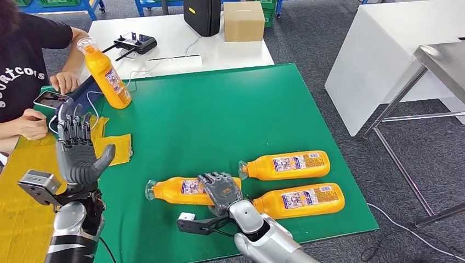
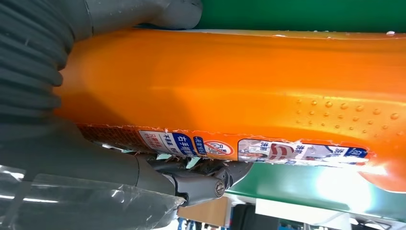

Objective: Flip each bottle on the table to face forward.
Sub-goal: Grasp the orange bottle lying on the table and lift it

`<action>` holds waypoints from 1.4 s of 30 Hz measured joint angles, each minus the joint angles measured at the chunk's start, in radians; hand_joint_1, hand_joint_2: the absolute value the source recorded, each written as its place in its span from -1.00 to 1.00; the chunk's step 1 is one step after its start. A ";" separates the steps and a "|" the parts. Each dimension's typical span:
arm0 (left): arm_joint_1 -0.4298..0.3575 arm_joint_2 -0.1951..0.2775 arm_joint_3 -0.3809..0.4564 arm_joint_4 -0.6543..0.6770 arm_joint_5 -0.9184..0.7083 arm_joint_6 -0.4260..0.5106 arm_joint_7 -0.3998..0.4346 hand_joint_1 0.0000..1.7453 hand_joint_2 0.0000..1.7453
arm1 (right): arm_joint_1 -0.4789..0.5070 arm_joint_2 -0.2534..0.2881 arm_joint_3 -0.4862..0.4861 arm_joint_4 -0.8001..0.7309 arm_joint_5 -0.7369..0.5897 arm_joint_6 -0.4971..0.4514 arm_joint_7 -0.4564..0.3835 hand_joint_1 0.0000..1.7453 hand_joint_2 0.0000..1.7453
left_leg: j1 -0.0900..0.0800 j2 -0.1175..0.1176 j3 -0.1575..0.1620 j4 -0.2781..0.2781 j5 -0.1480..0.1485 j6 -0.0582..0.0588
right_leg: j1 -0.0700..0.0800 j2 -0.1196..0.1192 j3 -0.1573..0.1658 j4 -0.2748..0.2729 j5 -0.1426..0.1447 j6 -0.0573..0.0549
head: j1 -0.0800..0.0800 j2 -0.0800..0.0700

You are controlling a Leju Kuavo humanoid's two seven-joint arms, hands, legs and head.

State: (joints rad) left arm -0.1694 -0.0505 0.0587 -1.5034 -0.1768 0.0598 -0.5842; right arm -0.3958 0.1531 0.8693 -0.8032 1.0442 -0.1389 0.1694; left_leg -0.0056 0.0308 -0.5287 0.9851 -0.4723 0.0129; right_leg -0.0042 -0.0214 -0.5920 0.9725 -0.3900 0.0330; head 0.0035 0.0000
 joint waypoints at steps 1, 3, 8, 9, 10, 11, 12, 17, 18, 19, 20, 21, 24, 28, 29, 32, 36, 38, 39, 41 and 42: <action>0.000 0.000 0.000 0.000 0.001 0.000 0.000 -1.00 1.00 | -0.002 0.001 -0.005 0.002 -0.001 0.000 0.000 1.00 1.00 | 0.000 0.000 0.000 0.000 0.000 0.000 | 0.000 0.000 0.000 0.000 0.000 0.000 | 0.000 0.000; 0.000 -0.001 0.000 0.000 0.001 -0.001 0.000 -1.00 1.00 | -0.004 0.002 -0.015 0.005 -0.004 0.000 -0.001 1.00 1.00 | 0.000 0.000 0.000 0.000 0.000 0.000 | 0.000 0.000 0.000 0.000 0.000 0.000 | 0.000 0.000; 0.004 -0.002 0.000 0.000 0.002 -0.002 0.001 -1.00 1.00 | -0.006 0.003 -0.044 0.006 -0.020 -0.009 -0.011 1.00 1.00 | 0.000 0.000 0.000 0.000 0.000 0.000 | 0.000 0.000 0.000 0.000 0.000 0.000 | 0.000 0.000; 0.004 -0.002 0.000 0.000 0.002 -0.002 0.001 -1.00 1.00 | -0.006 0.003 -0.048 0.006 -0.021 -0.010 -0.012 1.00 1.00 | 0.000 0.000 0.000 0.000 0.000 0.000 | 0.000 0.000 0.000 0.000 0.000 0.000 | 0.000 0.000; 0.005 -0.003 0.000 0.000 0.002 -0.002 0.001 -1.00 1.00 | -0.006 0.003 -0.052 0.006 -0.021 -0.010 -0.012 1.00 1.00 | 0.000 0.000 0.000 0.000 0.000 0.000 | 0.000 0.000 0.000 0.000 0.000 0.000 | 0.000 0.000; 0.005 -0.003 0.000 0.000 0.002 -0.002 0.001 -1.00 1.00 | -0.006 0.003 -0.054 0.006 -0.021 -0.011 -0.013 1.00 1.00 | 0.000 0.000 0.000 0.000 0.000 0.000 | 0.000 0.000 0.000 0.000 0.000 0.000 | 0.000 0.000; 0.006 -0.003 0.000 0.000 0.002 -0.002 0.001 -1.00 1.00 | -0.007 0.002 -0.057 0.006 -0.021 -0.011 -0.013 1.00 1.00 | 0.000 0.000 0.000 0.000 0.000 0.000 | 0.000 0.000 0.000 0.000 0.000 0.000 | 0.000 0.000; 0.006 -0.003 0.000 0.000 0.002 -0.002 0.001 -1.00 1.00 | -0.007 0.002 -0.064 0.006 -0.021 -0.012 -0.014 1.00 1.00 | 0.000 0.000 0.000 0.000 0.000 0.000 | 0.000 0.000 0.000 0.000 0.000 0.000 | 0.000 0.000; 0.006 -0.003 0.000 0.000 0.002 -0.002 0.001 -1.00 1.00 | -0.007 0.002 -0.064 0.006 -0.021 -0.012 -0.014 1.00 1.00 | 0.000 0.000 0.000 0.000 0.000 0.000 | 0.000 0.000 0.000 0.000 0.000 0.000 | 0.000 0.000; 0.007 -0.004 0.000 0.000 0.002 -0.002 0.001 -1.00 1.00 | -0.007 0.002 -0.065 0.006 -0.021 -0.012 -0.014 1.00 1.00 | 0.000 0.000 0.000 0.000 0.000 0.000 | 0.000 0.000 0.000 0.000 0.000 0.000 | 0.000 0.000; 0.007 -0.004 0.000 0.000 0.002 -0.002 0.001 -1.00 1.00 | -0.007 0.002 -0.065 0.006 -0.021 -0.012 -0.014 1.00 1.00 | 0.000 0.000 0.000 0.000 0.000 0.000 | 0.000 0.000 0.000 0.000 0.000 0.000 | 0.000 0.000; 0.007 -0.004 0.000 0.000 0.002 -0.002 0.001 -1.00 1.00 | -0.007 0.002 -0.066 0.006 -0.021 -0.011 -0.014 1.00 1.00 | 0.000 0.000 0.000 0.000 0.000 0.000 | 0.000 0.000 0.000 0.000 0.000 0.000 | 0.000 0.000; 0.007 -0.004 0.000 0.000 0.002 -0.002 0.001 -1.00 1.00 | -0.006 0.002 -0.069 0.006 -0.023 -0.016 -0.014 1.00 1.00 | 0.000 0.000 0.000 0.000 0.000 0.000 | 0.000 0.000 0.000 0.000 0.000 0.000 | 0.000 0.000; 0.013 -0.005 0.000 -0.003 0.002 -0.003 0.005 -1.00 1.00 | 0.014 -0.001 -0.095 -0.020 -0.056 -0.088 -0.032 1.00 1.00 | 0.000 0.000 0.000 0.000 0.000 0.000 | 0.000 0.000 0.000 0.000 0.000 0.000 | 0.000 0.000; 0.019 -0.005 0.000 -0.007 0.002 -0.003 0.008 -1.00 1.00 | 0.030 -0.003 -0.111 -0.042 -0.068 -0.122 -0.043 1.00 1.00 | 0.000 0.000 -0.001 0.000 0.000 0.000 | 0.000 0.000 -0.001 0.000 0.000 0.000 | 0.000 0.000; 0.045 -0.006 -0.001 -0.031 -0.004 -0.004 0.024 -1.00 1.00 | 0.101 -0.013 -0.181 -0.150 -0.117 -0.247 -0.111 1.00 1.00 | 0.000 0.000 -0.004 0.000 0.000 0.000 | 0.000 0.000 -0.004 0.000 0.000 0.000 | 0.000 0.000; 0.074 -0.006 -0.019 -0.059 -0.020 -0.028 0.062 -1.00 1.00 | 0.189 -0.015 -0.292 -0.340 -0.226 -0.393 -0.275 1.00 1.00 | 0.000 -0.001 -0.008 0.000 0.000 0.000 | 0.000 0.000 -0.007 0.000 0.000 0.000 | 0.000 0.000; 0.080 -0.004 -0.044 -0.062 -0.032 -0.063 0.101 -1.00 1.00 | 0.226 -0.012 -0.345 -0.428 -0.302 -0.462 -0.382 1.00 1.00 | 0.000 -0.001 -0.009 0.000 0.000 0.000 | 0.000 -0.001 -0.009 0.000 0.000 0.000 | 0.000 0.000; 0.079 -0.002 -0.062 -0.061 -0.039 -0.082 0.122 -1.00 1.00 | 0.243 -0.009 -0.367 -0.466 -0.335 -0.490 -0.430 1.00 1.00 | 0.000 -0.001 -0.010 0.000 0.000 0.000 | 0.000 -0.001 -0.009 0.000 0.000 0.000 | 0.000 0.000; 0.074 0.003 -0.104 -0.053 -0.043 -0.116 0.154 -1.00 1.00 | 0.267 -0.003 -0.401 -0.527 -0.374 -0.520 -0.495 1.00 1.00 | 0.000 0.000 -0.010 0.000 -0.001 0.000 | 0.000 -0.001 -0.010 0.000 0.000 0.000 | 0.000 0.000; 0.069 0.006 -0.126 -0.048 -0.039 -0.130 0.165 -1.00 1.00 | 0.276 0.000 -0.412 -0.549 -0.386 -0.522 -0.513 1.00 1.00 | 0.000 0.000 -0.010 0.000 -0.001 0.000 | 0.000 -0.001 -0.010 0.000 0.000 0.000 | 0.000 0.000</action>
State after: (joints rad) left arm -0.1003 -0.0446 -0.0675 -1.5509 -0.2154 -0.0705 -0.4194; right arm -0.1201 0.1533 0.4574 -1.3519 0.6585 -0.6612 -0.3436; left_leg -0.0060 0.0308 -0.5388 0.9853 -0.4729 0.0132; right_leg -0.0043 -0.0221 -0.6021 0.9725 -0.3902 0.0333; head 0.0036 0.0000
